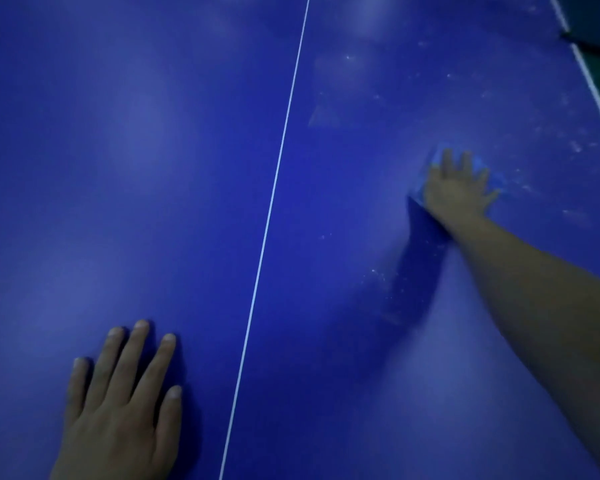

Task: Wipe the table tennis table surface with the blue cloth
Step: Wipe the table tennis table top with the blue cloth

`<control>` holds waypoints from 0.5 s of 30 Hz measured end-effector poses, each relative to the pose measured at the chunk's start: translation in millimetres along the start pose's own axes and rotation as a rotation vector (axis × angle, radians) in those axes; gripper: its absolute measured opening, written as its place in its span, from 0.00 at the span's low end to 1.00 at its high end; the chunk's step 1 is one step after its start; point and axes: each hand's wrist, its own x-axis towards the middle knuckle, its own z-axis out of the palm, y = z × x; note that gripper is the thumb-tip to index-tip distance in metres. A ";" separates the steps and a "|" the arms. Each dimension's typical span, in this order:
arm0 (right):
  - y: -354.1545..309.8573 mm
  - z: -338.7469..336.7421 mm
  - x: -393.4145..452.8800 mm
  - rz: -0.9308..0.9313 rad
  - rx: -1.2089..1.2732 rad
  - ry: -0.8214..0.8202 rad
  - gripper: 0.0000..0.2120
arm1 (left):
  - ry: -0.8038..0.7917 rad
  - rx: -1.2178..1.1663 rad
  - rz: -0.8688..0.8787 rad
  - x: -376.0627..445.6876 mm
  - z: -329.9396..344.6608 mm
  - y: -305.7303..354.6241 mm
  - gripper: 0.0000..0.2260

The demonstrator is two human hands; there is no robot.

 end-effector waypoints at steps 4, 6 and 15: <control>18.4 0.1 -19.0 -0.008 0.022 -0.011 0.27 | -0.053 -0.012 -0.005 -0.1 -2.0 0.3 0.27; 13.2 10.4 -73.9 -0.351 -0.078 0.011 0.28 | -0.038 -0.004 0.001 -0.5 -2.1 1.3 0.26; 7.6 0.1 -25.0 -0.515 -0.123 -0.044 0.34 | -0.109 0.001 -0.011 -0.1 -2.4 0.4 0.27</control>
